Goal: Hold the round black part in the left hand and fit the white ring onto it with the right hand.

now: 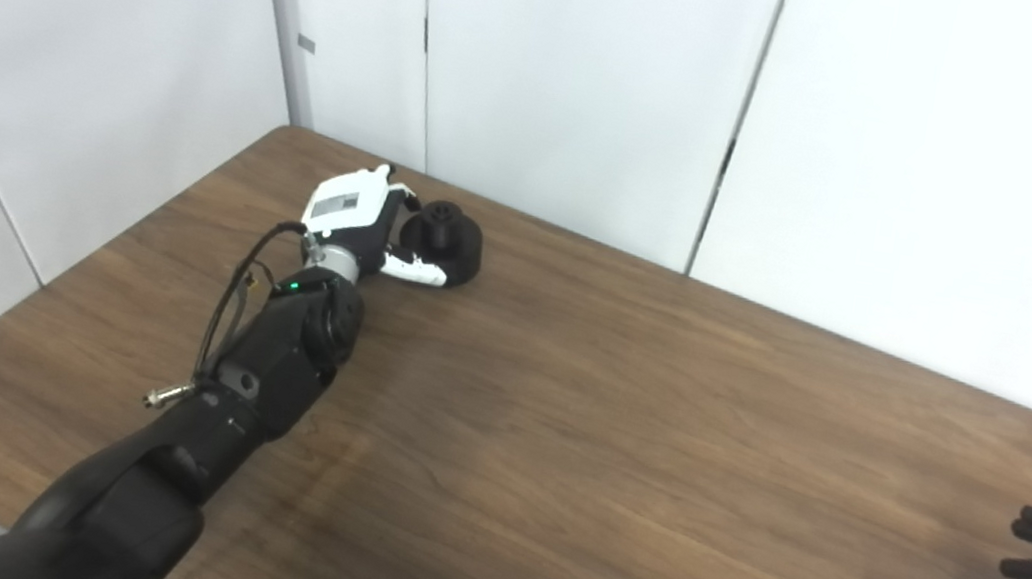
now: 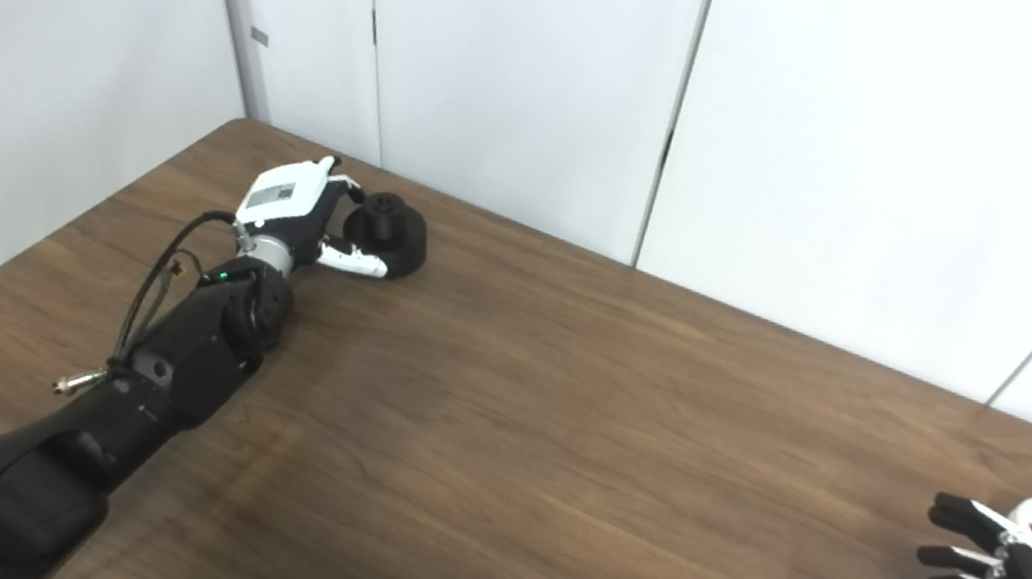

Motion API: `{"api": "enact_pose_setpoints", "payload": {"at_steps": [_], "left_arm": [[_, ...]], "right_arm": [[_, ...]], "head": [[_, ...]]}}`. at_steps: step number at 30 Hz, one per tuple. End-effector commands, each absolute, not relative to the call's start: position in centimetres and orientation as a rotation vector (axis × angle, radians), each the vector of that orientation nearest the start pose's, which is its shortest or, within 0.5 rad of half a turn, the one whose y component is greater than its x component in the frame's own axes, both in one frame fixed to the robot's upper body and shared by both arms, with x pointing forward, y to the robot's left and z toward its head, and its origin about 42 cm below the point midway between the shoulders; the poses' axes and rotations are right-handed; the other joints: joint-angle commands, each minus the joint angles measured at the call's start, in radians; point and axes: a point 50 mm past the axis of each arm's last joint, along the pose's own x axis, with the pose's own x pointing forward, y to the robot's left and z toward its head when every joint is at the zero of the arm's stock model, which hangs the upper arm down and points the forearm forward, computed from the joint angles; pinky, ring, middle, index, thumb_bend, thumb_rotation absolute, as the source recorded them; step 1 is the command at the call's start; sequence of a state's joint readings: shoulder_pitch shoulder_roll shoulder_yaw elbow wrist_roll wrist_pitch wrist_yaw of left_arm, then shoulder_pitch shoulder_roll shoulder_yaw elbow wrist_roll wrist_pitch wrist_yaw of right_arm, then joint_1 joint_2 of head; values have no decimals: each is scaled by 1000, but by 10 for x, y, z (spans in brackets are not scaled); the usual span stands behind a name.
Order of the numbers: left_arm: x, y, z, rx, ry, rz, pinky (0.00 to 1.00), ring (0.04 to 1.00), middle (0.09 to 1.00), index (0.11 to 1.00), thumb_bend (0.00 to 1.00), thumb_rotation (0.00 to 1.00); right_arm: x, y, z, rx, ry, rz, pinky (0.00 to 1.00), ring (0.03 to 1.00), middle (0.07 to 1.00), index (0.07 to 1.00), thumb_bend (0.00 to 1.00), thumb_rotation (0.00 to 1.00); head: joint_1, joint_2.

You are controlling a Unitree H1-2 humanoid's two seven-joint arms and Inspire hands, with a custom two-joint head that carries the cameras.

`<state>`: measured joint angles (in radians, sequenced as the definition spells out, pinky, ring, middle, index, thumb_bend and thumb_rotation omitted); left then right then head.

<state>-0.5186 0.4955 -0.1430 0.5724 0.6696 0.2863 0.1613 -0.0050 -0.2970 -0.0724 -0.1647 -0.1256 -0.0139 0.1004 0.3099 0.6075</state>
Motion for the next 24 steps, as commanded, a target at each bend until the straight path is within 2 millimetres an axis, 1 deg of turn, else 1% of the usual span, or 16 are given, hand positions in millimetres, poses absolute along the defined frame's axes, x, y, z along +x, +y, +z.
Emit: {"api": "enact_pose_setpoints", "payload": {"at_steps": [1, 6, 11, 14, 16, 19, 21, 24], "left_arm": [[457, 388, 199, 1234, 119, 357, 932, 1000, 1000, 773, 1000, 444], [460, 385, 199, 1216, 123, 343, 960, 1000, 1000, 775, 1000, 437], [465, 382, 197, 1213, 116, 329, 948, 1000, 1000, 769, 1000, 456], [467, 379, 195, 1200, 113, 312, 948, 1000, 995, 748, 1000, 460], [468, 376, 193, 1191, 117, 305, 946, 1000, 987, 731, 1000, 445], [467, 375, 187, 1179, 113, 288, 926, 1000, 963, 683, 1000, 404], [466, 375, 184, 1164, 112, 281, 946, 1000, 944, 635, 997, 365], [463, 375, 179, 1154, 104, 270, 938, 993, 912, 563, 959, 295]], "right_arm": [[286, -313, 179, -454, -238, 40, 541, 632, 745, 739, 695, 101], [283, -312, 181, -467, -231, 35, 538, 626, 735, 729, 701, 102], [281, -313, 182, -468, -235, 32, 525, 617, 731, 717, 705, 85], [281, -314, 181, -468, -238, 28, 524, 615, 732, 716, 704, 81], [280, -314, 181, -468, -237, 27, 526, 616, 733, 717, 704, 91], [279, -316, 181, -468, -233, 28, 526, 618, 740, 719, 699, 92], [279, -317, 182, -468, -232, 29, 524, 618, 742, 719, 697, 90], [278, -319, 182, -473, -234, 30, 523, 618, 743, 720, 694, 102]], "head": [[0, 1], [-6, 3], [-12, 8], [-13, 11], [-15, 12], [-16, 14], [-18, 18], [-15, 20]]}}
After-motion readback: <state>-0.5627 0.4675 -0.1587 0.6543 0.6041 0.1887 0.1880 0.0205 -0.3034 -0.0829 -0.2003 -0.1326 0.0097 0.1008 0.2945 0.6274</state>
